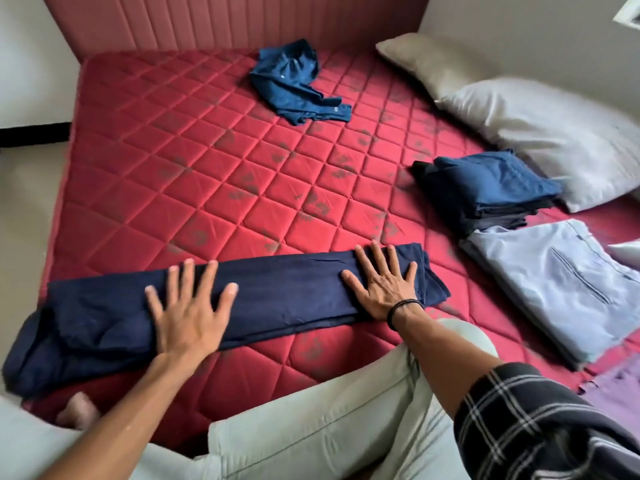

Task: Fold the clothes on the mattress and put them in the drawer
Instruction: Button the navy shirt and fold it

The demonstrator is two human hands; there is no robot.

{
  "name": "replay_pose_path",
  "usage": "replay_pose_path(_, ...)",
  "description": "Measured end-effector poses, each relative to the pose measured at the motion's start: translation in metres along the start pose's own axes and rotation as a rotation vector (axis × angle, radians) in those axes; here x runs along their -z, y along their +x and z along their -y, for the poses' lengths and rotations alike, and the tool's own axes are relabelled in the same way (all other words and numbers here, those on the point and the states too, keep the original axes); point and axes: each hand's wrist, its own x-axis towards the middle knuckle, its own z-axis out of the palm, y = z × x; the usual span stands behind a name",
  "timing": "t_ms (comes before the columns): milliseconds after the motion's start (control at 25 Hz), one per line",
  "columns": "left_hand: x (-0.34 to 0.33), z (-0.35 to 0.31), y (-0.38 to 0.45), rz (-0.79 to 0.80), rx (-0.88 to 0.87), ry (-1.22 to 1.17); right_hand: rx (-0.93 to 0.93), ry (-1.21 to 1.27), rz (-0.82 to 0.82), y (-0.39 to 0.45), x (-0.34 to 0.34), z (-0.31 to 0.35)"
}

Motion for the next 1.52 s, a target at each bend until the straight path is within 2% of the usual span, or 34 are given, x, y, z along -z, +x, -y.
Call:
replay_pose_path(120, 0.009, 0.065, 0.006, 0.035, 0.223, -0.011, -0.22, 0.052, -0.027, 0.003, 0.002, -0.006)
replay_pose_path(200, 0.017, 0.096, 0.011, 0.07, 0.357, 0.011, -0.451, 0.137, -0.045, 0.0, 0.008, -0.01)
replay_pose_path(280, 0.022, 0.112, 0.017, 0.09, 0.434, 0.01, -0.628, 0.184, -0.127, -0.005, 0.015, -0.015)
replay_pose_path(360, 0.026, 0.119, 0.02, 0.143, 0.467, -0.02, -0.724, 0.252, -0.234, -0.012, 0.027, -0.02)
replay_pose_path(440, 0.027, 0.122, 0.022, 0.156, 0.48, -0.031, -0.809, 0.502, -0.266, -0.007, 0.036, -0.032)
replay_pose_path(520, 0.034, 0.117, 0.024, 0.086, 0.495, -0.085, -0.829, 0.784, -0.241, 0.003, 0.04, -0.047)
replay_pose_path(600, 0.043, 0.101, 0.027, -0.129, 0.361, -0.143, -0.762, 0.943, -0.194, 0.008, 0.039, -0.057)
replay_pose_path(680, 0.058, 0.073, 0.029, -0.342, 0.038, -0.159, -0.64, 0.98, -0.191, 0.004, 0.043, -0.055)
replay_pose_path(720, 0.067, 0.054, 0.03, -0.348, -0.093, -0.228, -0.578, 0.967, -0.221, -0.004, 0.052, -0.048)
replay_pose_path(760, 0.076, 0.034, 0.03, -0.276, -0.161, -0.351, -0.503, 0.927, -0.281, -0.011, 0.061, -0.039)
replay_pose_path(800, 0.085, 0.01, 0.029, -0.145, -0.147, -0.534, -0.441, 0.869, -0.365, -0.021, 0.07, -0.028)
replay_pose_path(840, 0.091, -0.016, 0.027, 0.019, -0.058, -0.769, -0.382, 0.805, -0.442, -0.031, 0.079, -0.013)
replay_pose_path(920, 0.1, -0.06, 0.021, 0.34, 0.197, -1.164, -0.283, 0.652, -0.529, -0.053, 0.096, 0.029)
replay_pose_path(1000, 0.101, -0.087, 0.015, 0.594, 0.388, -1.397, -0.133, 0.54, -0.54, -0.077, 0.101, 0.075)
replay_pose_path(1080, 0.101, -0.099, 0.007, 0.715, 0.486, -1.621, 0.079, 0.475, -0.478, -0.094, 0.092, 0.116)
replay_pose_path(1120, 0.101, -0.1, 0.005, 0.736, 0.513, -1.72, 0.184, 0.483, -0.394, -0.1, 0.084, 0.131)
replay_pose_path(1200, 0.096, -0.099, 0.001, 0.71, 0.572, -1.808, 0.367, 0.599, -0.124, -0.107, 0.067, 0.155)
replay_pose_path(1240, 0.09, -0.098, 0.001, 0.674, 0.618, -1.789, 0.426, 0.665, -0.009, -0.108, 0.059, 0.161)
replay_pose_path(1280, 0.083, -0.097, 0.002, 0.62, 0.673, -1.737, 0.431, 0.704, 0.034, -0.106, 0.052, 0.163)
replay_pose_path(1320, 0.076, -0.096, 0.004, 0.576, 0.711, -1.686, 0.397, 0.743, 0.002, -0.102, 0.047, 0.162)
replay_pose_path(1400, 0.066, -0.089, 0.008, 0.565, 0.731, -1.65, 0.309, 0.764, -0.195, -0.091, 0.042, 0.152)
replay_pose_path(1480, 0.065, -0.082, 0.012, 0.562, 0.707, -1.656, 0.34, 0.592, -0.415, -0.077, 0.041, 0.137)
replay_pose_path(1520, 0.066, -0.078, 0.016, 0.546, 0.687, -1.641, 0.391, 0.488, -0.472, -0.069, 0.04, 0.131)
